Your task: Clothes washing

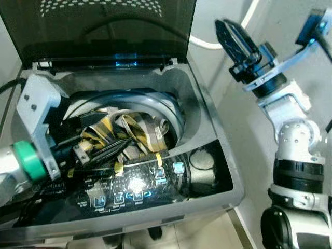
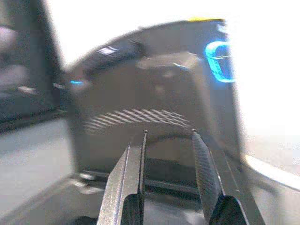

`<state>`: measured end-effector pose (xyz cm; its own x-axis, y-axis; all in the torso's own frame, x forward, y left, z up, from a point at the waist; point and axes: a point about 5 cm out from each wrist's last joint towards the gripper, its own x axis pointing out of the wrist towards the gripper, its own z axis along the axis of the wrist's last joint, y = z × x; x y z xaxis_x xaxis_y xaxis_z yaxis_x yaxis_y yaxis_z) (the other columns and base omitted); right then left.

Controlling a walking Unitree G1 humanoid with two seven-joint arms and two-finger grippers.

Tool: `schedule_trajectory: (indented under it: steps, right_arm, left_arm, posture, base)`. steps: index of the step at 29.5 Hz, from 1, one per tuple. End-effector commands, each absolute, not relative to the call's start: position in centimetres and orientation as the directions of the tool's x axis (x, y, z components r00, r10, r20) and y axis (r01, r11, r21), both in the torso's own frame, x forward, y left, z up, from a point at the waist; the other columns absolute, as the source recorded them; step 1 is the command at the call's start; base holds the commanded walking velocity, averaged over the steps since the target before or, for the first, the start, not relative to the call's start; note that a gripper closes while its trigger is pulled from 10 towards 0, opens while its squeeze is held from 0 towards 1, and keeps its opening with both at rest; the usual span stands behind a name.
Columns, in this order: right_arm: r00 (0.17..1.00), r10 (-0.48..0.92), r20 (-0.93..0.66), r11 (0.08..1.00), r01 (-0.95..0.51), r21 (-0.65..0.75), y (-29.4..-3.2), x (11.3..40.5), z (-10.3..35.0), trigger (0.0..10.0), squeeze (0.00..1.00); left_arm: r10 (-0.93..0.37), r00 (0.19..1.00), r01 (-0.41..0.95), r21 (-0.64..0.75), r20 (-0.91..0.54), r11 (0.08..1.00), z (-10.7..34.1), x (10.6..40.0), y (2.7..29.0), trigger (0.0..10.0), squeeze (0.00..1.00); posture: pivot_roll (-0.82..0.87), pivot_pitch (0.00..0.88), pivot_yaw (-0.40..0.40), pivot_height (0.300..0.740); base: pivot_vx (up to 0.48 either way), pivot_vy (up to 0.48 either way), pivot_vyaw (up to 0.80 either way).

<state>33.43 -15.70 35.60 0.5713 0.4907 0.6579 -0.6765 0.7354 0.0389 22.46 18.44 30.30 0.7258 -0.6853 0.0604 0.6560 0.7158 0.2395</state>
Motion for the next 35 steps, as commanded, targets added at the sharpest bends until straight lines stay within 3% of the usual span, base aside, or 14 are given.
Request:
schedule_trajectory:
  steps: [1,3,5,7,17,27,35]
  right_arm:
    - [0.633,0.422,0.649,0.822,-0.569,0.020,-16.3,33.5,34.6,10.0,0.00]
    - [0.667,0.377,0.643,0.850,-0.524,0.045,-16.5,33.5,33.8,10.0,0.00]
    - [0.727,0.288,0.623,0.911,-0.409,0.057,-16.6,33.3,31.7,10.0,0.00]
    - [0.753,0.238,0.613,0.933,-0.352,0.070,-16.2,33.3,30.3,10.0,0.00]
    - [0.774,0.166,0.611,0.935,-0.320,0.151,-15.1,33.4,28.9,10.0,0.00]
    - [0.770,0.175,0.614,0.942,-0.313,0.125,-13.9,33.4,28.5,10.0,0.00]
    - [0.764,0.161,0.624,0.958,-0.273,0.088,-13.8,33.3,28.4,10.0,0.00]
  left_arm:
    - [-0.629,0.773,0.590,0.271,0.083,0.760,29.9,23.4,18.1,10.0,0.00]
    - [-0.572,0.810,0.532,0.251,0.127,0.809,29.9,24.3,17.9,10.0,0.00]
    - [-0.400,0.888,0.365,0.182,0.228,0.913,29.7,26.6,17.7,10.0,0.00]
    - [-0.301,0.915,0.258,0.182,0.270,0.949,29.5,27.9,17.5,10.0,0.00]
    - [-0.268,0.899,0.218,0.176,0.347,0.960,29.9,29.8,16.2,10.0,0.00]
    - [-0.167,0.901,0.116,0.150,0.401,0.982,29.7,30.6,16.5,10.0,0.00]
    - [-0.154,0.893,0.067,0.213,0.423,0.975,29.2,30.6,16.9,10.0,0.00]
  posture:
    - [0.15,0.163,0.000,0.740]
    - [0.15,0.148,0.006,0.740]
    - [0.15,0.128,0.019,0.740]
    - [0.14,0.121,0.022,0.740]
    - [0.12,0.085,0.034,0.740]
    - [0.11,0.070,0.015,0.740]
    - [0.10,0.054,0.001,0.740]
  base:
    - [0.000,0.000,0.00]
    - [0.000,0.000,0.00]
    - [0.000,0.000,0.00]
    - [0.000,0.000,0.00]
    - [0.000,0.000,0.00]
    - [0.000,0.000,0.00]
    - [0.000,0.000,0.00]
